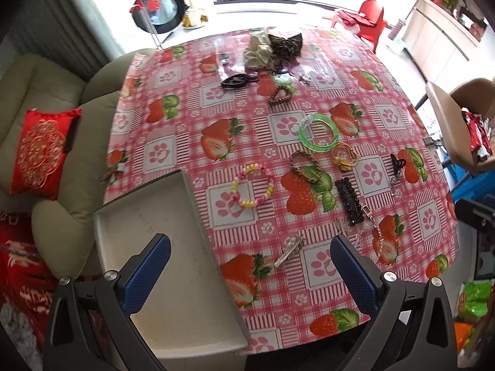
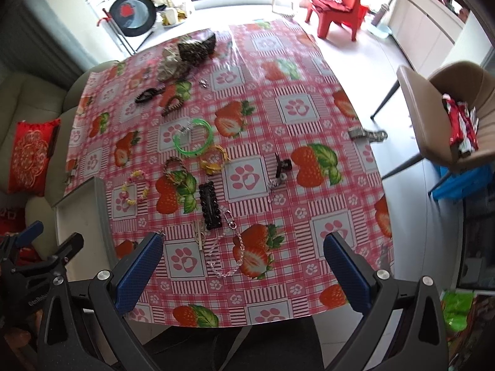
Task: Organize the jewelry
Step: 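Grasp the green bangle with the left tool while the right tool grasps the black claw clip, then carry the green bangle and black claw clip over the white tray with both tools, then open the left tool releasing the bangle while the right tool releases the clip into the tray, then move the left tool to the braided brown bracelet while the right tool approaches the silver chain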
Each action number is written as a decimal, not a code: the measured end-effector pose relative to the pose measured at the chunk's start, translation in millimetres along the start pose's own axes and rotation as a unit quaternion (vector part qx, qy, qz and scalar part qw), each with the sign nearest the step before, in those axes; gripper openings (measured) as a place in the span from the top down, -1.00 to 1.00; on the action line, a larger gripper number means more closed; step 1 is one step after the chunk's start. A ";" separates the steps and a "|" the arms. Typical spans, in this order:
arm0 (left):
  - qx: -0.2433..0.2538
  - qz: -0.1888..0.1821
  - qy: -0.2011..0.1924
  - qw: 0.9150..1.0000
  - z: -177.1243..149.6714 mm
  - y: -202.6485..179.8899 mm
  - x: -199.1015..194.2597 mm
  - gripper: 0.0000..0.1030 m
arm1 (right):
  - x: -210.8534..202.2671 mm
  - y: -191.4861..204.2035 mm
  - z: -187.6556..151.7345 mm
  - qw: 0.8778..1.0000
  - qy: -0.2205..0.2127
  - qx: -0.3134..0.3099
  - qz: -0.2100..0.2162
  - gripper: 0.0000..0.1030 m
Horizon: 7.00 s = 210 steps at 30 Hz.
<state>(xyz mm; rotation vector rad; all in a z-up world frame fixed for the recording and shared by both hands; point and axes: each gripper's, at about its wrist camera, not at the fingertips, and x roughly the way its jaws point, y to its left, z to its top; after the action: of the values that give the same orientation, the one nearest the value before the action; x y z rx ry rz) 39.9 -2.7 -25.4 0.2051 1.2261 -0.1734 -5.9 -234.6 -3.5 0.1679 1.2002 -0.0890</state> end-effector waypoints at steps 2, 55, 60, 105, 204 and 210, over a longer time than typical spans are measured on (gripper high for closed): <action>0.009 -0.005 -0.002 1.000 8.4 -1.1 10.6 -1.00 | 8.5 -3.1 -0.7 1.000 0.003 0.010 -0.006 -1.00; -0.008 -0.063 0.013 0.998 131.4 -88.3 184.4 0.65 | 184.8 -48.6 101.7 0.998 0.022 0.041 0.035 0.52; -0.023 -0.061 0.008 0.998 128.9 -81.0 169.2 0.65 | 177.3 -59.4 103.1 0.997 0.020 0.050 0.062 0.52; -0.215 0.044 0.021 0.975 -66.3 195.7 124.6 0.65 | 164.2 279.6 18.0 0.956 0.046 -0.184 0.223 0.52; -0.020 -0.018 0.044 0.999 53.0 -57.4 158.9 -1.00 | 172.4 -57.9 22.8 0.997 0.060 0.045 0.030 -0.70; 0.000 -0.013 0.040 0.999 67.3 -73.8 171.7 -0.88 | 177.7 -72.5 25.3 0.997 0.058 0.044 0.013 -0.70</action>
<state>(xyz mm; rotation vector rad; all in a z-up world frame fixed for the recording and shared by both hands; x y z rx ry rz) 140.0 -94.5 -170.3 0.1965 1.3086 -0.1892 70.1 -306.7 -166.2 0.2691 1.3098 -0.1098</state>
